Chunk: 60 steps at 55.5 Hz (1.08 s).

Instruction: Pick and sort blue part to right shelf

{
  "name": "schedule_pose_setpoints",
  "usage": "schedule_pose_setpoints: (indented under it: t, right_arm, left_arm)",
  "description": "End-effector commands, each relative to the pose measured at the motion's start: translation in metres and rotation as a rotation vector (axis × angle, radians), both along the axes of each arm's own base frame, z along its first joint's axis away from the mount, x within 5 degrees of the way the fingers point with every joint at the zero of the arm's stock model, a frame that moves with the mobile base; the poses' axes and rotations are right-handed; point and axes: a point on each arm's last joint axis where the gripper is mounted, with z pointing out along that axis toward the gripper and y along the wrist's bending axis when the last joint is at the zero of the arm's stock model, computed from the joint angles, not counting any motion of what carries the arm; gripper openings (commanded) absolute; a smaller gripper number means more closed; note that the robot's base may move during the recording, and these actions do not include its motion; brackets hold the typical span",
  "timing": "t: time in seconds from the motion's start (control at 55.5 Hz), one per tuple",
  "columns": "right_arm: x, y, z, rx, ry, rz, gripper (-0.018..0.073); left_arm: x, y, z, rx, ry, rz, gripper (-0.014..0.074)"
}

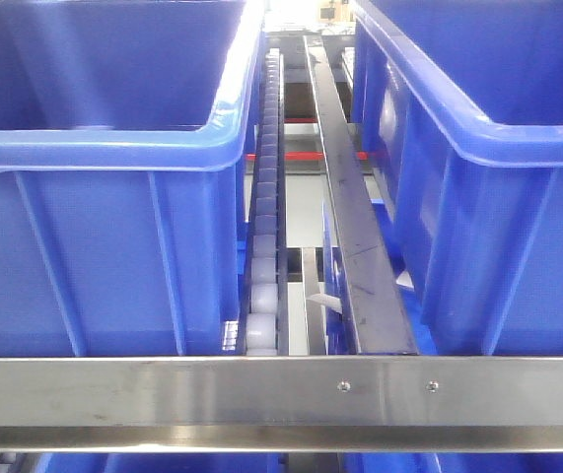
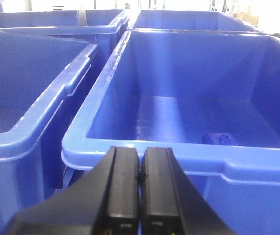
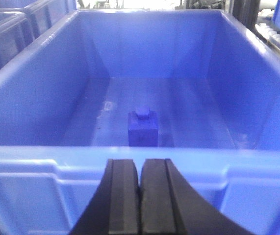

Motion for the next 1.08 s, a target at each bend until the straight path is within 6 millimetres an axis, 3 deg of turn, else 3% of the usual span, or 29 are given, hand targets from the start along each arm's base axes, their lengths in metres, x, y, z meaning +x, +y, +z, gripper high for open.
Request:
schedule_pose_setpoints:
  t: [0.0, 1.064]
  right_arm:
    - [-0.001, -0.002, 0.0092, 0.038, -0.206, -0.021, 0.0059]
    - [-0.0005, -0.0024, 0.0067, 0.061, -0.21, -0.023, 0.0059]
  left_arm:
    - [-0.0014, 0.0001, -0.0004, -0.009, -0.09, 0.001, 0.0124]
    - [-0.0014, 0.0001, -0.0004, -0.009, -0.09, 0.001, 0.0124]
